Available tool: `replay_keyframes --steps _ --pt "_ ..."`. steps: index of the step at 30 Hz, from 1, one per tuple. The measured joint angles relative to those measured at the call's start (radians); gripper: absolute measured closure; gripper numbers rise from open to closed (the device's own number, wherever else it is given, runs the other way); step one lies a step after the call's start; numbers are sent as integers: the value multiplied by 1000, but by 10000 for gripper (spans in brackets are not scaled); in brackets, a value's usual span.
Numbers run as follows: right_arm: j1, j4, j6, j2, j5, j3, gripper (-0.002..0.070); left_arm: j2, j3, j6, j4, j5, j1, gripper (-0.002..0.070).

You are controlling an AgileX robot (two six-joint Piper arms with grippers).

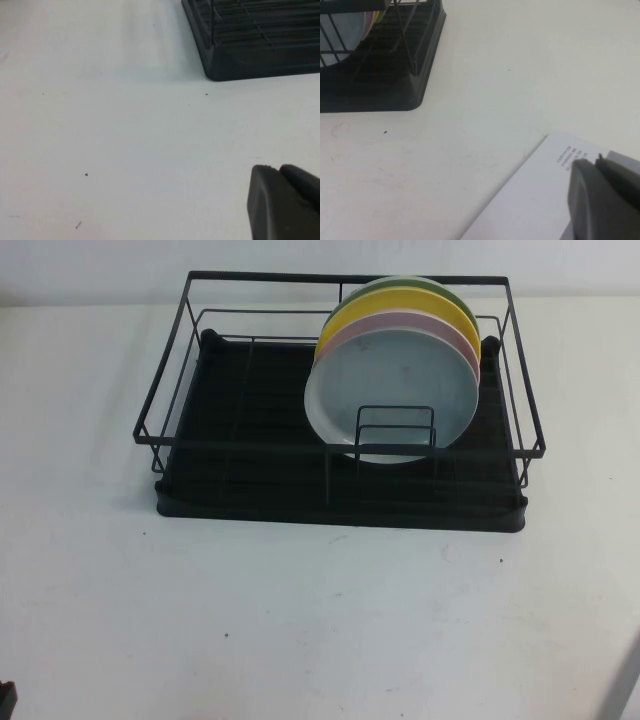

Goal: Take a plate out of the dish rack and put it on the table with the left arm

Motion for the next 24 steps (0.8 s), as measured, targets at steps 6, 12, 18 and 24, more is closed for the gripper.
replay_keyframes --steps 6,12,18,24 --pt "0 0 0 0 0 0 696 0 0 0 0 0 0 678" --pt "0 0 0 0 0 0 696 0 0 0 13 -1 0 678" --pt "0 0 0 0 0 0 697 0 2 -12 -38 -57 0 678" --pt "0 0 0 0 0 0 696 0 2 -150 -395 -120 0 678"
